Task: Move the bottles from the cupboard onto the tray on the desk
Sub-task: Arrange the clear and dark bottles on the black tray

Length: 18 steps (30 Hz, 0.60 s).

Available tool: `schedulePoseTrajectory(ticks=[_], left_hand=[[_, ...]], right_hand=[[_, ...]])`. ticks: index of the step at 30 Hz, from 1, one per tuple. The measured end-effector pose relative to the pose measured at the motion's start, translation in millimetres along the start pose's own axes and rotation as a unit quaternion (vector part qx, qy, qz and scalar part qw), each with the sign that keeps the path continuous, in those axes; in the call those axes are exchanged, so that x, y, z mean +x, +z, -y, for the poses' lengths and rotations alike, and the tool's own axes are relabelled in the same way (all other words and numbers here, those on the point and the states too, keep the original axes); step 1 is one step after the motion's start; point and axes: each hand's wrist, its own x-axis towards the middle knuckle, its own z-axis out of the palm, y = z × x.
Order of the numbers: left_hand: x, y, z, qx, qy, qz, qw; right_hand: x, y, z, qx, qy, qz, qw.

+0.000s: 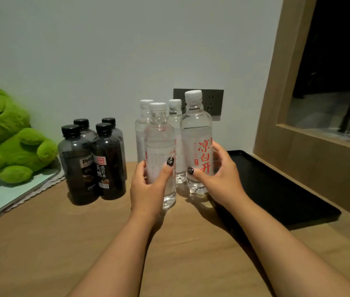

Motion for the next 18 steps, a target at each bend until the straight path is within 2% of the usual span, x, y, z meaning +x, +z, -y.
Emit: schedulePoseTrajectory(ticks=[4,11,14,18], left_hand=[[1.0,0.0,0.2,-0.014,-0.001,0.012,1.0],[1.6,2.5,0.0,-0.064,-0.012,0.047,0.997],[3.3,3.2,1.3,-0.073,-0.013,0.058,0.996],[9.6,9.4,5.1,-0.072,-0.016,0.062,0.995]], right_hand=[[12.2,-14.7,-5.4,-0.012,-0.006,-0.053,0.998],[47.2,-28.4,-38.4,-0.031,0.067,-0.087,0.993],[66.7,-30.1,-52.3,-0.069,0.12,-0.067,0.988],[94.6,-31.9,-60.0,-0.115,0.136,-0.011,0.984]])
